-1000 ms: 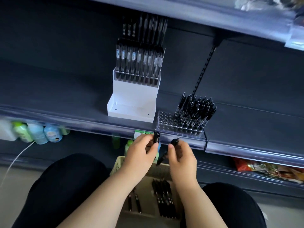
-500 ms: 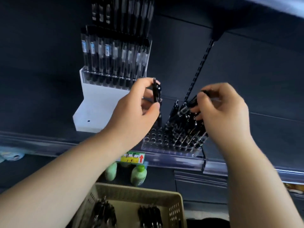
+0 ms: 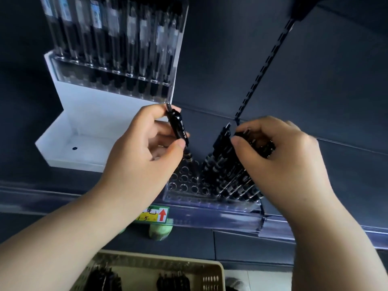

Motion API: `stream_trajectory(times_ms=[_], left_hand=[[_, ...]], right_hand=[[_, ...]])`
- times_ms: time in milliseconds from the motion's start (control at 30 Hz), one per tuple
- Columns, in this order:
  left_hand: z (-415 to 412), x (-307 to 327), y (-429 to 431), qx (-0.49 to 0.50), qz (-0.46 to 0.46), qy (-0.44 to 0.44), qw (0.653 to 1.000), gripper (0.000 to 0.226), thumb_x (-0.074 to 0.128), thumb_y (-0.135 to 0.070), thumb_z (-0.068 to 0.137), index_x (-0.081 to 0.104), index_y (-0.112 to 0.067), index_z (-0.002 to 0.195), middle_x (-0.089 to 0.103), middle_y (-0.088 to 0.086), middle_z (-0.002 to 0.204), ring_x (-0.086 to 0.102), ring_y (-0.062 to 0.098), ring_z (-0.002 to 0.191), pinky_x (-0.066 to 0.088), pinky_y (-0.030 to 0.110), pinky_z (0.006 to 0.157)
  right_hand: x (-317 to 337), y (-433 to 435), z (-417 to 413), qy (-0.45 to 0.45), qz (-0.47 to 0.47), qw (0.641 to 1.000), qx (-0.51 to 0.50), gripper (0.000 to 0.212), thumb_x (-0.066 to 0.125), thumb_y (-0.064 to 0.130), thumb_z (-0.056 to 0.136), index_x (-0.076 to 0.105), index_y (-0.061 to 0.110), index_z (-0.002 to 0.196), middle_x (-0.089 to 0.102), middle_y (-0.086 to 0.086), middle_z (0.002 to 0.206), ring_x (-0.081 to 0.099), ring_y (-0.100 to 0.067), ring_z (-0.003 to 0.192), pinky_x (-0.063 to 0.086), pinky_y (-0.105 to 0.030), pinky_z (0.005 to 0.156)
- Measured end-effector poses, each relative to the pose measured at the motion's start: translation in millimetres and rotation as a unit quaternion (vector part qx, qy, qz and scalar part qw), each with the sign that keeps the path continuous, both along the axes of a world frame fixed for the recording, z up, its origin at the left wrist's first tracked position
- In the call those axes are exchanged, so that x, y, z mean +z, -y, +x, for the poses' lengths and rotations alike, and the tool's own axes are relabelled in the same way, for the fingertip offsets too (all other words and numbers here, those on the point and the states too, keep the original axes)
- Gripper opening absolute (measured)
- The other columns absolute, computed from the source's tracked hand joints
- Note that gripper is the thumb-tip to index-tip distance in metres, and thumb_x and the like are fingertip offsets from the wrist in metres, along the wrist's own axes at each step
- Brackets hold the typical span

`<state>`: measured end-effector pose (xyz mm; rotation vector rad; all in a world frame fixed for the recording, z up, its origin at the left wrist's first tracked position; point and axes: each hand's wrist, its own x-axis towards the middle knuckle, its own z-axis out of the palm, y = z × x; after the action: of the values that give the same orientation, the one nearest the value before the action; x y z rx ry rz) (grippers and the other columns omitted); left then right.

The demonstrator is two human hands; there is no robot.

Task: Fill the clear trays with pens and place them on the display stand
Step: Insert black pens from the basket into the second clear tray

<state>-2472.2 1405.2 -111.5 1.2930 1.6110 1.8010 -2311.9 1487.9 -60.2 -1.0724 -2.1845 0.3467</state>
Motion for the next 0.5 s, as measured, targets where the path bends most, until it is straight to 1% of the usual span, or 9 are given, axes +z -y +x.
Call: stream_trajectory(times_ms=[67, 133, 233, 333, 367, 400, 467, 500], left_hand=[[0.5, 0.3, 0.1, 0.004, 0.0, 0.001, 1.0, 0.037, 0.063, -0.01, 0.082, 0.052, -0.04, 0.101, 0.07, -0.015, 0.091, 0.065, 0.0, 0.087, 0.048, 0.008, 0.071], [2.1, 1.4, -0.2, 0.006, 0.002, 0.011, 1.0, 0.037, 0.063, -0.011, 0.081, 0.052, -0.04, 0.101, 0.07, -0.015, 0.091, 0.065, 0.0, 0.086, 0.048, 0.008, 0.071], [5.8, 2.1, -1.8, 0.004, 0.003, 0.021, 1.0, 0.037, 0.063, -0.012, 0.08, 0.051, -0.04, 0.101, 0.07, -0.015, 0.09, 0.065, 0.0, 0.084, 0.047, 0.006, 0.069], [10.4, 1.4, -3.0, -0.008, 0.003, 0.021, 1.0, 0.036, 0.063, -0.014, 0.08, 0.051, -0.036, 0.105, 0.069, -0.014, 0.089, 0.065, -0.001, 0.082, 0.045, 0.005, 0.068], [11.8, 0.9, -3.0, -0.011, 0.005, 0.021, 1.0, 0.036, 0.064, -0.016, 0.079, 0.051, -0.035, 0.106, 0.069, -0.014, 0.089, 0.065, -0.002, 0.082, 0.045, 0.004, 0.068], [13.1, 0.2, -2.9, -0.016, 0.006, 0.019, 1.0, 0.037, 0.064, -0.018, 0.078, 0.052, -0.035, 0.108, 0.068, -0.015, 0.09, 0.065, -0.002, 0.083, 0.044, 0.004, 0.069], [15.3, -1.6, -2.6, -0.024, 0.008, 0.005, 1.0, 0.037, 0.065, -0.021, 0.077, 0.054, -0.034, 0.11, 0.068, -0.016, 0.091, 0.065, -0.002, 0.086, 0.044, 0.004, 0.073], [16.1, -2.7, -2.7, -0.029, 0.008, -0.004, 1.0, 0.035, 0.066, -0.022, 0.077, 0.055, -0.034, 0.109, 0.068, -0.017, 0.091, 0.065, -0.002, 0.087, 0.044, 0.004, 0.074]], right_hand=[[-1.4, 1.4, -1.2, 0.012, 0.009, 1.0, 0.005, 0.019, 0.068, 0.03, 0.074, 0.067, 0.034, 0.092, 0.052, 0.024, 0.079, 0.055, 0.001, 0.084, 0.034, 0.003, 0.074], [-2.0, 1.6, -1.7, 0.023, 0.022, 0.999, 0.01, 0.022, 0.071, 0.027, 0.073, 0.066, 0.033, 0.094, 0.056, 0.026, 0.08, 0.054, -0.001, 0.084, 0.033, 0.003, 0.075], [-3.6, -0.2, -0.9, 0.025, 0.039, 0.999, 0.01, 0.023, 0.074, 0.023, 0.073, 0.066, 0.033, 0.091, 0.061, 0.026, 0.079, 0.051, -0.002, 0.088, 0.033, 0.0, 0.076], [-5.4, -0.7, -0.4, 0.01, 0.057, 0.998, 0.012, 0.022, 0.075, 0.02, 0.073, 0.067, 0.032, 0.089, 0.058, 0.029, 0.077, 0.051, -0.002, 0.089, 0.036, -0.006, 0.078], [-5.8, 0.0, -0.8, 0.007, 0.068, 0.998, 0.015, 0.021, 0.075, 0.018, 0.073, 0.068, 0.031, 0.089, 0.055, 0.031, 0.076, 0.052, -0.003, 0.088, 0.039, -0.01, 0.079], [-6.1, 0.8, -1.5, 0.007, 0.083, 0.996, 0.018, 0.02, 0.075, 0.017, 0.073, 0.07, 0.029, 0.088, 0.052, 0.032, 0.075, 0.054, -0.005, 0.087, 0.043, -0.017, 0.079], [-6.3, 2.5, -2.6, 0.011, 0.119, 0.993, 0.025, 0.017, 0.075, 0.015, 0.073, 0.072, 0.024, 0.087, 0.046, 0.033, 0.073, 0.058, -0.015, 0.083, 0.049, -0.033, 0.075], [-6.3, 3.2, -3.2, 0.013, 0.133, 0.991, 0.027, 0.015, 0.073, 0.015, 0.073, 0.073, 0.022, 0.086, 0.044, 0.031, 0.073, 0.059, -0.019, 0.081, 0.05, -0.037, 0.074]])
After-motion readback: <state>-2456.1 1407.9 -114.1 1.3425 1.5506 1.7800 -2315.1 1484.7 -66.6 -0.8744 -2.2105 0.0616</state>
